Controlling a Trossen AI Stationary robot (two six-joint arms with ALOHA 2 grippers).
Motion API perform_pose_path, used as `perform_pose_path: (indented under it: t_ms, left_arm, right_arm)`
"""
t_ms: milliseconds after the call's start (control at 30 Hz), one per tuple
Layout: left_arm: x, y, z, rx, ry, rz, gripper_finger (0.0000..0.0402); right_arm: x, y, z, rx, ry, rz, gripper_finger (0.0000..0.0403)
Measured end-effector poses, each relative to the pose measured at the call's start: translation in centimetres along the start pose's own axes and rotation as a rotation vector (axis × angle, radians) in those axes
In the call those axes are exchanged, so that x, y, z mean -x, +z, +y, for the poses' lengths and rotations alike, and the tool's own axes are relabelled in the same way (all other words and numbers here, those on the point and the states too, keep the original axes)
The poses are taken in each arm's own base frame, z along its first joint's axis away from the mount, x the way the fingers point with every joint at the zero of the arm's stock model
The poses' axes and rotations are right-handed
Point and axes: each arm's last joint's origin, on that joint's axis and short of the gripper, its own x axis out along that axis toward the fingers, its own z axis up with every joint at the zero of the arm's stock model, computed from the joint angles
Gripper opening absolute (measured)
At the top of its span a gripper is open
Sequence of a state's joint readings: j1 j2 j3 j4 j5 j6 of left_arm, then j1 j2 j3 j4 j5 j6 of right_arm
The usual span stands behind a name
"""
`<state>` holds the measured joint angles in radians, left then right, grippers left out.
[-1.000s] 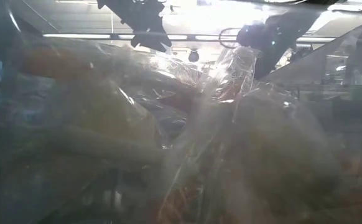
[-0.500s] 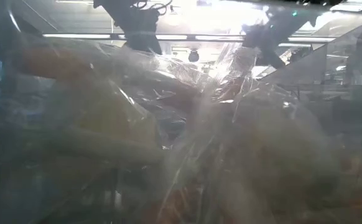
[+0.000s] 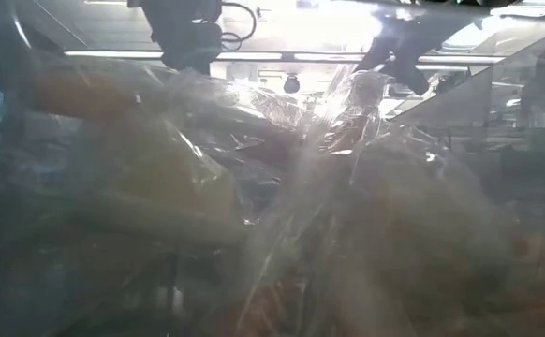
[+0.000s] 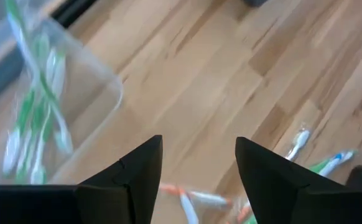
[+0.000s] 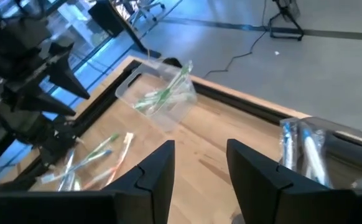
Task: Pick & Place Toothbrushes
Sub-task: Put the blue toothbrush into the top black bin
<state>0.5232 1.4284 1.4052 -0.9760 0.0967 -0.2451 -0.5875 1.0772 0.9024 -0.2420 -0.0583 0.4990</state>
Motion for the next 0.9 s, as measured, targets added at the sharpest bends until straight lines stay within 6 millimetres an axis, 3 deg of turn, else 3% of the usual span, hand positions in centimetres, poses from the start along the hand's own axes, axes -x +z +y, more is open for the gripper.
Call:
perform_pose_path:
  t_ms: [233,600,733,900]
  left_arm:
    - [0.0,-1.3,-0.3,0.110,0.028,0.123,0.0198]
    - [0.2,-4.0,-3.2,0.022,0.090,0.292,0.0198]
    - [0.5,-5.5,-3.6,0.102,0.172,0.404,0.0197]
    - [-0.9,-7.9,-2.9,0.211,0.263,0.548,0.0197]
  right_arm:
    - [-1.0,-1.0,0.8,0.053,0.022,0.054,0.0138]
    - [-2.1,-2.1,1.6,0.075,0.041,0.115,0.0138]
    - [-2.1,-2.2,1.9,0.081,0.050,0.118,0.0138]
    - [-2.1,-2.3,2.0,0.103,0.051,0.118,0.0138]
